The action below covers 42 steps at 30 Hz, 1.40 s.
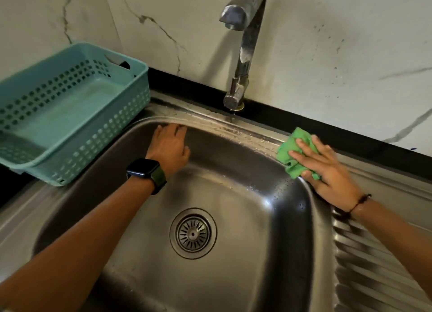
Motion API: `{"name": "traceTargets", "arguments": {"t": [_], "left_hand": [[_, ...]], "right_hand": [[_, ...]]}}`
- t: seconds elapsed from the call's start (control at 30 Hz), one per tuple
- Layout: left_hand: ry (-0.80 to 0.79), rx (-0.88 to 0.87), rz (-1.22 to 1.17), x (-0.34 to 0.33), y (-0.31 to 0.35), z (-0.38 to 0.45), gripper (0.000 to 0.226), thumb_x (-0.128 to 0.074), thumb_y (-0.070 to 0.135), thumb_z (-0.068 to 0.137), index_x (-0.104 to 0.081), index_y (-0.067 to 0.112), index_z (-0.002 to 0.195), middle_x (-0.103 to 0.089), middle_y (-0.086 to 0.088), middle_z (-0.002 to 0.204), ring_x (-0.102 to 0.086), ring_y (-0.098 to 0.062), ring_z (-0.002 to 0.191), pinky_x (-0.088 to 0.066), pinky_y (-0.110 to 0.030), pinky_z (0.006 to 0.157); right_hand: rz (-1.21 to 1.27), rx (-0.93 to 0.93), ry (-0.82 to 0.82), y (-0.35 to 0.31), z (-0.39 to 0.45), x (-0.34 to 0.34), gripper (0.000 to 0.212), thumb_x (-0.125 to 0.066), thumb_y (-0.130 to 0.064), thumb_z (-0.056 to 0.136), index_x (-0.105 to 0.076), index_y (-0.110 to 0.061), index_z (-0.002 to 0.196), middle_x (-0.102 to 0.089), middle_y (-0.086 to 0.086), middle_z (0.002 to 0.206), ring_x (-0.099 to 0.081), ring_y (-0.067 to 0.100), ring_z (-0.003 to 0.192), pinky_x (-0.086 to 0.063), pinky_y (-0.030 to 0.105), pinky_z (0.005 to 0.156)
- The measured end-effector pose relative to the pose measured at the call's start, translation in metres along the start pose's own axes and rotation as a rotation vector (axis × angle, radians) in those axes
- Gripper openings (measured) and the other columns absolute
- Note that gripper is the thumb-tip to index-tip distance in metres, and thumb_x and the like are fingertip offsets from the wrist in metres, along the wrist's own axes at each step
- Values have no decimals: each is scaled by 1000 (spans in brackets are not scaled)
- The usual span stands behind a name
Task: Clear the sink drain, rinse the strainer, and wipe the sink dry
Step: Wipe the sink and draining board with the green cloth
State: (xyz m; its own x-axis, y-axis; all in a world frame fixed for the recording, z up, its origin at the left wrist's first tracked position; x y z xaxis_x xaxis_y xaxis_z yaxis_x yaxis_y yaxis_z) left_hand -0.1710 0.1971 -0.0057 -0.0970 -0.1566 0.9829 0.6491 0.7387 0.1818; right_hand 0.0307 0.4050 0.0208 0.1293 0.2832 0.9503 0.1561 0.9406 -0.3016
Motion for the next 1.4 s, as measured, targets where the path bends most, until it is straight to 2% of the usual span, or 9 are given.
{"name": "traceTargets", "arguments": {"t": [0.07, 0.13, 0.33, 0.43, 0.57, 0.73, 1.0, 1.2, 1.4], "left_hand": [[13, -5, -24, 1, -3, -2, 57, -48, 22, 89, -30, 6, 140, -37, -16, 141, -35, -33, 128, -17, -44, 114], [37, 5, -59, 6, -8, -4, 58, -50, 22, 88, -30, 6, 140, -35, -16, 142, -34, -33, 129, -17, -45, 114], [24, 46, -71, 16, -25, -16, 64, -50, 22, 86, -24, 5, 142, -25, -16, 149, -24, -31, 138, -18, -44, 116], [-48, 62, -29, 16, -34, -13, 67, -48, 21, 89, -16, 2, 144, -15, -17, 153, -13, -31, 143, -12, -39, 118], [-115, 98, 39, 11, -48, -10, 69, -45, 21, 90, -9, 0, 145, -10, -17, 155, -7, -29, 144, -9, -38, 119], [-82, 67, 37, 11, -49, -4, 66, -44, 18, 88, -15, -3, 143, -19, -20, 152, -16, -31, 142, -11, -37, 118], [-2, 42, -73, 16, -55, 0, 63, -44, 9, 86, -20, 0, 143, -23, -16, 152, -19, -26, 142, -8, -30, 118], [69, 96, -227, 20, -63, -3, 60, -43, 3, 84, -28, 5, 142, -31, -11, 149, -27, -24, 138, -20, -30, 114], [166, 139, -275, 25, -67, -2, 55, -44, 2, 83, -37, 5, 137, -39, -12, 145, -36, -26, 133, -26, -29, 108]], "right_hand": [[-57, 67, -34, -30, 35, -19, 47, -37, -39, 95, -34, -20, 138, -19, 2, 152, 0, 28, 145, -1, 42, 117], [-110, 127, -34, -64, 77, -37, 50, -49, -18, 93, -34, -20, 140, -20, 3, 154, -1, 28, 145, -1, 41, 117], [-197, 239, -80, -134, 150, -64, 55, -41, -5, 91, -30, -22, 142, -15, 1, 156, -1, 31, 146, -1, 38, 117], [-116, 342, 40, -141, 131, -37, 50, -46, 4, 88, -40, -8, 137, -30, 16, 149, -17, 38, 142, -10, 39, 118], [-363, 413, 95, -102, 67, -24, 72, -68, 18, 58, -53, -2, 126, -50, 21, 135, -38, 48, 127, -31, 58, 103], [-482, 267, 28, -51, 33, -26, 81, -82, 6, 53, -51, -5, 128, -51, 19, 134, -38, 42, 127, -33, 60, 99], [-536, 290, 92, -123, 101, -58, 70, -79, 0, 60, -54, 1, 125, -52, 24, 132, -43, 50, 123, -31, 60, 100], [-295, 272, 112, -181, 175, -85, 65, -54, -3, 83, -29, -14, 143, -20, 11, 155, -7, 36, 144, 0, 42, 117], [-230, 314, 60, -204, 224, -96, 57, -49, -7, 87, -35, -19, 141, -25, 2, 154, -8, 31, 145, -2, 46, 117]]}}
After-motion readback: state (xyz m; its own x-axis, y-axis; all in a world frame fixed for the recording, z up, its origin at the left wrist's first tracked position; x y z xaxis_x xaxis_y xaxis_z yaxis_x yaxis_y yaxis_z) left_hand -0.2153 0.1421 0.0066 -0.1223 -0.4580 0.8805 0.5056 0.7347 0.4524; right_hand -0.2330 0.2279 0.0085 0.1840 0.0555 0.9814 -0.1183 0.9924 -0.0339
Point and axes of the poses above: each hand's wrist, its own z-axis towards the middle knuckle, its own x-axis out of the back of the hand, y = z × x, the point moved 10 cm from there along z, towards the middle knuckle
